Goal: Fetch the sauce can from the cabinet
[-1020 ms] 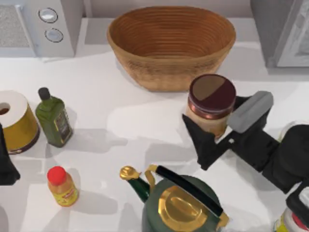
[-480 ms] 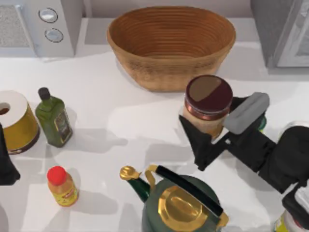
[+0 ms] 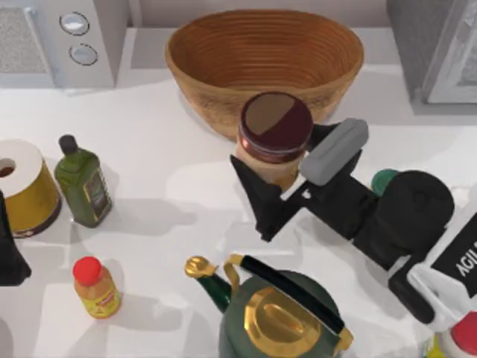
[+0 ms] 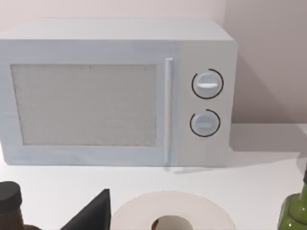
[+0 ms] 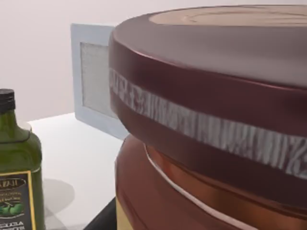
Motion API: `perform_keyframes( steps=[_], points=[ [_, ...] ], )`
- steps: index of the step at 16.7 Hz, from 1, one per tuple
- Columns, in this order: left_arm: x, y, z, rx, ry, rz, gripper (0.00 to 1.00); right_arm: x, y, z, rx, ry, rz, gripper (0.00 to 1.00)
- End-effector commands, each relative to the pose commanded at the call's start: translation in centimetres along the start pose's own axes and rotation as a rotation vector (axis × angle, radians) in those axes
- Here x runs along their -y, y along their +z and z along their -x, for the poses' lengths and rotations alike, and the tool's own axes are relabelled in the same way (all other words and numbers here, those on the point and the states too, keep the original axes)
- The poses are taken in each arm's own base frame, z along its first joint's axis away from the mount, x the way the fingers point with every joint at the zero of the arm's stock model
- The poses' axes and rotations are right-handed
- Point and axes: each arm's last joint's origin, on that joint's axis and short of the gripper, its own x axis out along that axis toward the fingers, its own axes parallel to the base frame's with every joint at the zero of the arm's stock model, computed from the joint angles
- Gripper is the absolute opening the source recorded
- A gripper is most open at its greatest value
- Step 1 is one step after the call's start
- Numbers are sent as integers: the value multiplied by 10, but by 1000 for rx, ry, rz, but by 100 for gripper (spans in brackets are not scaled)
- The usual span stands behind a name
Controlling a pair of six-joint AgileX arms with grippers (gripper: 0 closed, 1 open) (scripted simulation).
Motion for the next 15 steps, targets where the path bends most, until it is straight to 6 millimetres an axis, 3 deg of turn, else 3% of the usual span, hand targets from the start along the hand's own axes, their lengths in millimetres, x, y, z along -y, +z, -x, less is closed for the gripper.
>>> perform_keyframes(
  steps=[5,10,15],
  points=[
    [0,0,0,0,0,0,100,11,-35,-2,-94,-56,-15,0],
    [0,0,0,0,0,0,100,14,-39,-1,-103,-71,-14,0],
    [0,0,0,0,0,0,100,14,-39,-1,-103,-71,-14,38]
  ],
)
